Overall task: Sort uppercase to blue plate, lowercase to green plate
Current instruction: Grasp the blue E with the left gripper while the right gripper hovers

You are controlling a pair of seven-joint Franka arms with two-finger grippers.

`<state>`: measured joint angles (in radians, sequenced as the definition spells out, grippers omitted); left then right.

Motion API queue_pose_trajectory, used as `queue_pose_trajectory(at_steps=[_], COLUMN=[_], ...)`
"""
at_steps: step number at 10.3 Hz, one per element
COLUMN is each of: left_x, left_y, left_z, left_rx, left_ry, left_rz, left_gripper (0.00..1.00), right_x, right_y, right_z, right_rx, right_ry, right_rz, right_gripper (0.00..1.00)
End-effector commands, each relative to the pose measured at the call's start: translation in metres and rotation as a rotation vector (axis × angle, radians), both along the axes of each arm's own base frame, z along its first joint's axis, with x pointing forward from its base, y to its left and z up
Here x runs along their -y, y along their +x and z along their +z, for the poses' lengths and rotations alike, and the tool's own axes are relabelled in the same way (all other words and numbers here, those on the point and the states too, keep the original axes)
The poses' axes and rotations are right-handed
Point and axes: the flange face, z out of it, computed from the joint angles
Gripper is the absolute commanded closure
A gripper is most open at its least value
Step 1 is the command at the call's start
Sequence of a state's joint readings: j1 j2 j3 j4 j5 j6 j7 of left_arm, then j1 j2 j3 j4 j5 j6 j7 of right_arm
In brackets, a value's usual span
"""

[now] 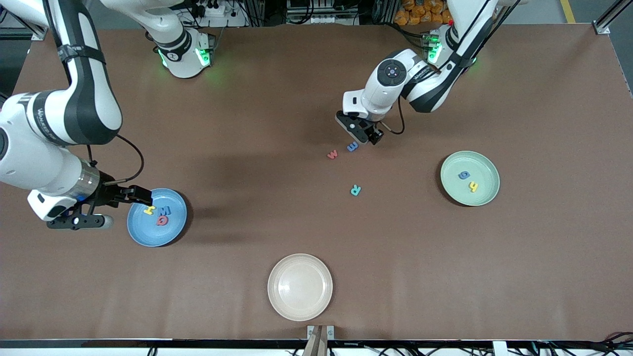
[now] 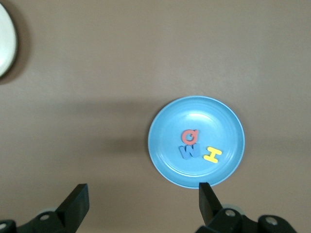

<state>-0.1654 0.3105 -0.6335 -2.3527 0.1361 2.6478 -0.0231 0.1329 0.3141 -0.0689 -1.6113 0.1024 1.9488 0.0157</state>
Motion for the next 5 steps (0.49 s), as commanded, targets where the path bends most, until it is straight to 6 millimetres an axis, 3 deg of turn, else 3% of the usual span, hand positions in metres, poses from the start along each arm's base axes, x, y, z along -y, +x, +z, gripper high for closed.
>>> queue_pose_trajectory(at_steps=[1, 5], left_x=[0.002, 0.002], left_y=[0.005, 0.014], left_z=[-0.016, -0.044], left_rx=[0.017, 0.056], left_ry=[0.02, 0.044], left_rz=[-0.048, -0.044], left_gripper=[0.15, 0.16], right_x=[-0.003, 0.016], right_y=[-0.013, -0.038], right_z=[0.05, 0.102], right_rx=[0.061, 0.086], right_ry=[0.028, 0.032], right_rz=[-0.01, 0.008], right_gripper=[0.0, 0.0])
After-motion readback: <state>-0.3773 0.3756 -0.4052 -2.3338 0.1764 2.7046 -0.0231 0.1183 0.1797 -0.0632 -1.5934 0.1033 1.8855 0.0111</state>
